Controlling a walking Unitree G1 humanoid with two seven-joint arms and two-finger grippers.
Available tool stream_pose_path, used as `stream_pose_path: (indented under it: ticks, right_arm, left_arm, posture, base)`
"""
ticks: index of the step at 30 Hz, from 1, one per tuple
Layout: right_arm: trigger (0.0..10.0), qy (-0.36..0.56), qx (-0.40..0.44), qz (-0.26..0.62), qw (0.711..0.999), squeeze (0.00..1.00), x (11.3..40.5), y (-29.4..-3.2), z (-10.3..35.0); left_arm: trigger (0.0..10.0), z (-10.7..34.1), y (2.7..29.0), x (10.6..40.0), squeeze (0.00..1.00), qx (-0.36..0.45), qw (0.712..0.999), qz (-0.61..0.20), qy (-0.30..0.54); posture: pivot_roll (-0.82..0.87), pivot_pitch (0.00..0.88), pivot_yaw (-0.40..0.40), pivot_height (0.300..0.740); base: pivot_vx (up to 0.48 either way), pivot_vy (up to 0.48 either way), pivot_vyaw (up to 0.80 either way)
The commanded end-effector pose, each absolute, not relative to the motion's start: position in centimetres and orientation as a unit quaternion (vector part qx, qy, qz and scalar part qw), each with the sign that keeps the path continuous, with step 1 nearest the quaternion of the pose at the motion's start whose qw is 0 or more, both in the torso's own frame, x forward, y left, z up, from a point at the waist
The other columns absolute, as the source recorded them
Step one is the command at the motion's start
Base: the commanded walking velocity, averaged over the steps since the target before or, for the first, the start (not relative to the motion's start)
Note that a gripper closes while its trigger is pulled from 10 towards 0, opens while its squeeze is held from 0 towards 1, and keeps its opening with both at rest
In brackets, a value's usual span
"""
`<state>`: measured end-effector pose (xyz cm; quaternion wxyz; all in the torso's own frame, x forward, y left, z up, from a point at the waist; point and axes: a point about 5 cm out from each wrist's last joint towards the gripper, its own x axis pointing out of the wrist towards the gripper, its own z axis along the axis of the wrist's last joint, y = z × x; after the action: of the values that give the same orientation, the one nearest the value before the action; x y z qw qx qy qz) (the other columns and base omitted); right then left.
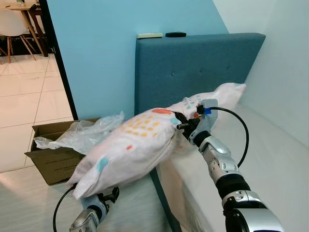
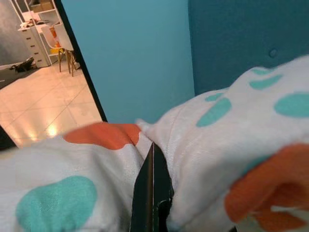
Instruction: Clean up the room
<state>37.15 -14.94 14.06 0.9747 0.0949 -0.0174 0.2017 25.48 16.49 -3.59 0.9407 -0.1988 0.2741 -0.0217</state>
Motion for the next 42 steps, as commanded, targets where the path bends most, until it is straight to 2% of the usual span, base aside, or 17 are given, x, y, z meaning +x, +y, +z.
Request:
stream_pose_path:
  ticks: [1, 21, 30, 32, 42]
  right_arm:
    - [10.0, -0.07, 0.095, 0.195, 0.974, 0.0, 37.4, -15.3, 15.7]
    - [10.0, -0.062, 0.083, 0.177, 0.979, 0.0, 37.2, -15.7, 15.0]
    - [10.0, -0.061, 0.083, 0.172, 0.98, 0.0, 37.0, -16.0, 14.7]
    - [10.0, -0.063, 0.083, 0.16, 0.982, 0.0, 37.1, -16.5, 14.9]
    - [10.0, -0.071, 0.083, 0.144, 0.983, 0.0, 37.3, -17.5, 15.4]
  left_arm:
    - [10.0, -3.2, 16.1, 26.0, 0.0, -0.186, 0.944, -0.035, 0.269]
    - [10.0, -2.5, 16.0, 26.8, 0.0, -0.198, 0.947, -0.037, 0.249]
    - [10.0, -2.0, 17.4, 27.1, 0.0, -0.198, 0.953, -0.023, 0.228]
    - [10.0, -0.9, 18.5, 28.1, 0.0, -0.201, 0.958, -0.01, 0.202]
    - [10.0, 0.9, 19.7, 29.6, 0.0, -0.199, 0.967, -0.007, 0.158]
  posture:
    - [-0.06, 0.0, -0.052, 0.724]
    - [-0.08, 0.0, -0.034, 0.724]
    - [-0.08, 0.0, -0.031, 0.724]
    - [-0.08, 0.0, -0.03, 0.724]
    - [-0.07, 0.0, -0.032, 0.724]
  base:
    - [0.0, -0.469, 0.0]
    - [0.0, -0.022, 0.0]
    - [0.347, 0.0, 0.0]
    - [0.369, 0.0, 0.0]
    - [0.458, 0.0, 0.0]
